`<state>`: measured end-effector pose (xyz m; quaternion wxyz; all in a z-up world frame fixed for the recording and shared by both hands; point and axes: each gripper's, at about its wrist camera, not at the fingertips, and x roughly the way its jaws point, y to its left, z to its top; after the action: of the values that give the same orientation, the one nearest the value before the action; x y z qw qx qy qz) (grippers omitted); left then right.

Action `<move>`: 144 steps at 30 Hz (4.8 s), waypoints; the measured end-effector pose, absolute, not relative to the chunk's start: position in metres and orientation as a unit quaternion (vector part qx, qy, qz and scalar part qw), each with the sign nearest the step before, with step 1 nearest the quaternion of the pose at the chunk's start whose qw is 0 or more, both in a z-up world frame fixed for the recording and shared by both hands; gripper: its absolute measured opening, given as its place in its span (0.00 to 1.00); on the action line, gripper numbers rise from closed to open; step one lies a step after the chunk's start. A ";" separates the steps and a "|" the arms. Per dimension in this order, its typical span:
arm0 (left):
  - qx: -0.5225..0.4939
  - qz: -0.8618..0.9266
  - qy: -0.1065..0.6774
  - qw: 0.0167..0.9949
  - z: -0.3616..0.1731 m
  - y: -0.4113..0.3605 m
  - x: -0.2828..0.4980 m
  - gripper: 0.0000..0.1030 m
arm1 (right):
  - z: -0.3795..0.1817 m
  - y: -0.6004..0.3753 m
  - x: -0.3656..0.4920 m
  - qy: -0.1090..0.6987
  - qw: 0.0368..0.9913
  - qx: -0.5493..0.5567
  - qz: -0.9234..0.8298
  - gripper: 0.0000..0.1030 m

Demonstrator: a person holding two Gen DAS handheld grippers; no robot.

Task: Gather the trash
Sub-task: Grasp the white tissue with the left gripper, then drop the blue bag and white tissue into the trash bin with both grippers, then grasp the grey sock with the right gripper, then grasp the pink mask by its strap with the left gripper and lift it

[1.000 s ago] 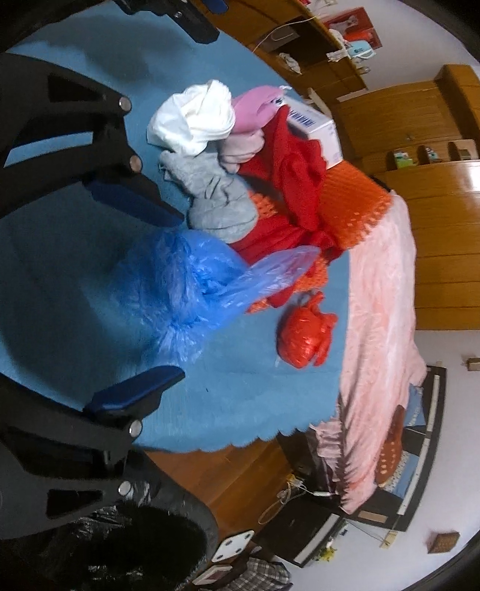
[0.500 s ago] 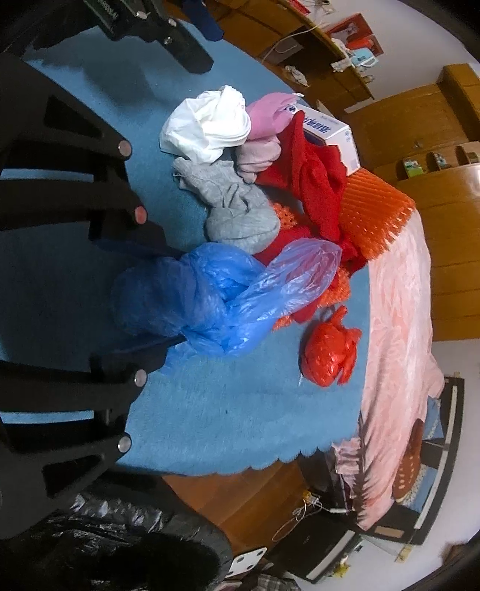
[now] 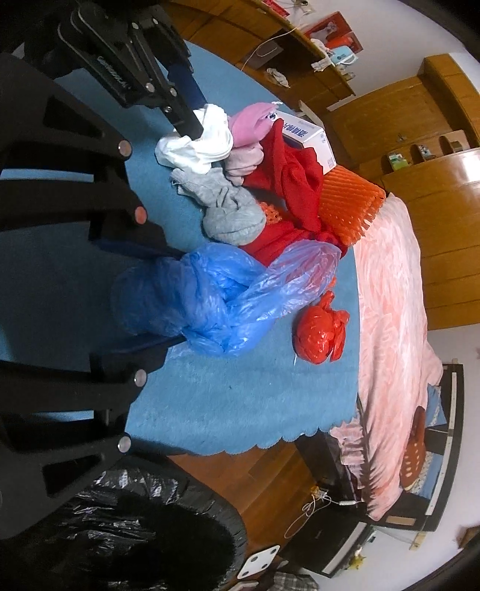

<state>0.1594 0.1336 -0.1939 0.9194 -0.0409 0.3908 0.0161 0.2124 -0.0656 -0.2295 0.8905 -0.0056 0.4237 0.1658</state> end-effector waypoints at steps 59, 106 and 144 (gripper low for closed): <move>0.004 -0.114 0.308 0.944 -0.116 0.002 0.130 0.85 | -0.167 -0.271 0.101 0.332 0.940 0.061 -0.036 0.94; -0.045 0.100 0.371 0.922 -0.196 0.216 0.167 0.82 | -0.238 0.007 0.239 0.406 0.892 -0.052 0.191 0.62; -0.050 0.012 0.353 0.934 -0.193 0.167 0.192 0.18 | -0.241 -0.046 0.218 0.416 0.895 -0.019 0.157 0.38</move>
<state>0.1921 0.1671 -0.1935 0.9344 -0.0501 0.3526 0.0121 0.2180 -0.0460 -0.2415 0.8954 -0.0193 0.4161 0.1573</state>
